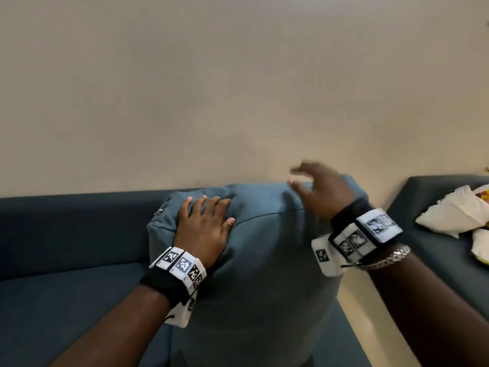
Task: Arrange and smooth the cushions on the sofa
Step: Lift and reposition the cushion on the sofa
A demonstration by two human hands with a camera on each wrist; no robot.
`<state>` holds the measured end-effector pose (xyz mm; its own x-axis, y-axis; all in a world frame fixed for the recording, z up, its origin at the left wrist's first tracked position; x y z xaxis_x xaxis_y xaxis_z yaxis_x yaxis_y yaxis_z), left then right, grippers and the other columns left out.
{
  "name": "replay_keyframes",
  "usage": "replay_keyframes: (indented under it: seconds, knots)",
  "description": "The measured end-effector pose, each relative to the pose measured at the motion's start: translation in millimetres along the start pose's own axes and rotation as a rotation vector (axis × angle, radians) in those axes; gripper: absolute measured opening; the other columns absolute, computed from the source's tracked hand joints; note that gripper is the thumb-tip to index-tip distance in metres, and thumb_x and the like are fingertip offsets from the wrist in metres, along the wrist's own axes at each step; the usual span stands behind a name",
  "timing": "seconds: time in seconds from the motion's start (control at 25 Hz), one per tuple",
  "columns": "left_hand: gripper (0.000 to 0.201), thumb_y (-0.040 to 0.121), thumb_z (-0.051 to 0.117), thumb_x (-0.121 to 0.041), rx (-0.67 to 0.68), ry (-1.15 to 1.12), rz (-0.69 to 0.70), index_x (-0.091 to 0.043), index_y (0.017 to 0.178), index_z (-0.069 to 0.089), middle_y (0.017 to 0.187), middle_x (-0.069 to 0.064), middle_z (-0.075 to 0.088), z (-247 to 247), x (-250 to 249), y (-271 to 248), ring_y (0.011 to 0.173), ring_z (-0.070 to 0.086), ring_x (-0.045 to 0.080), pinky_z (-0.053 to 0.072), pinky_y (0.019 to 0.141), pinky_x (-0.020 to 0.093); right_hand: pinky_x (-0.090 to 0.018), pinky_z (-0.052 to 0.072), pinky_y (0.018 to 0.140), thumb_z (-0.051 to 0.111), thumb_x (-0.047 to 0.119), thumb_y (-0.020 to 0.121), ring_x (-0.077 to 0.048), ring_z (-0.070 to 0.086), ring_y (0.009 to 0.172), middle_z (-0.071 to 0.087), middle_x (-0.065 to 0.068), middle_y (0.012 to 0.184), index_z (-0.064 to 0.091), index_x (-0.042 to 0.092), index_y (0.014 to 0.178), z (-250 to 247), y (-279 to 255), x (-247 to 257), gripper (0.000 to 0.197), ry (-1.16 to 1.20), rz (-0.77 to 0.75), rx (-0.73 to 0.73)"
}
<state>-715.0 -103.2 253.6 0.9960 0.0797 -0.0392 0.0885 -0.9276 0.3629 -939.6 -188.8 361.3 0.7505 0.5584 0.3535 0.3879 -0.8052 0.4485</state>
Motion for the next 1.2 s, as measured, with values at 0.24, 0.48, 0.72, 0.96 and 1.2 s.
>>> replay_keyframes:
  seconds: [0.24, 0.48, 0.72, 0.96, 1.2]
  knots:
    - [0.057, 0.100, 0.025, -0.057, -0.003, -0.048, 0.002, -0.031, 0.142, 0.052, 0.144, -0.002, 0.058, -16, 2, -4, 0.140, 0.048, 0.027, 0.024, 0.120, 0.054, -0.033, 0.028, 0.120, 0.039, 0.021, 0.107, -0.018, 0.044, 0.143, 0.053, -0.006, 0.146, 0.057, 0.007, 0.139, -72, -34, 70, 0.039, 0.113, -0.247, -0.701]
    - [0.070, 0.086, 0.025, -0.090, 0.140, -0.067, -0.298, -0.050, 0.141, 0.043, 0.161, -0.008, 0.036, -55, 77, -3, 0.151, 0.029, 0.028, 0.014, 0.120, 0.064, -0.045, 0.034, 0.117, 0.016, 0.062, 0.091, -0.019, 0.057, 0.130, 0.064, 0.009, 0.137, 0.063, 0.037, 0.131, 63, -34, 27, 0.067, -0.306, -0.073, 0.154]
    - [0.073, 0.076, 0.049, -0.086, -0.021, -0.733, -0.319, -0.043, 0.134, 0.055, 0.134, -0.015, 0.063, -45, 97, -18, 0.123, 0.060, 0.014, 0.046, 0.106, 0.039, -0.037, 0.042, 0.112, 0.054, 0.021, 0.101, -0.026, 0.056, 0.132, 0.063, -0.009, 0.135, 0.067, 0.011, 0.126, -104, -40, 85, 0.030, 0.316, -0.220, -0.803]
    - [0.053, 0.093, 0.058, -0.065, -0.057, -0.775, -0.299, -0.039, 0.139, 0.055, 0.136, -0.006, 0.060, -26, 84, -24, 0.125, 0.057, 0.019, 0.042, 0.104, 0.035, -0.042, 0.034, 0.118, 0.034, 0.055, 0.102, -0.021, 0.048, 0.141, 0.055, 0.004, 0.149, 0.059, 0.032, 0.137, 72, -33, 84, 0.049, -0.346, -0.171, 0.232]
    - [0.056, 0.091, 0.049, -0.058, -0.234, -1.059, -0.339, -0.032, 0.140, 0.057, 0.133, -0.016, 0.058, -32, 92, -31, 0.124, 0.053, 0.003, 0.038, 0.106, 0.024, -0.033, 0.041, 0.110, 0.050, 0.019, 0.104, -0.021, 0.056, 0.132, 0.062, -0.014, 0.134, 0.064, 0.002, 0.127, -109, -47, 129, 0.031, 0.415, -0.347, -0.822]
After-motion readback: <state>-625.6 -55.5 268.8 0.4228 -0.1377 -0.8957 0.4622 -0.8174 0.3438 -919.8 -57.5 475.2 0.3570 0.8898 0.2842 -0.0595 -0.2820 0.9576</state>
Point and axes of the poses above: each hand's wrist, its own y-axis towards the middle knuckle, its own z-axis out of the palm, x = y × z, the point moved 8 cm from there along y, towards the middle knuckle
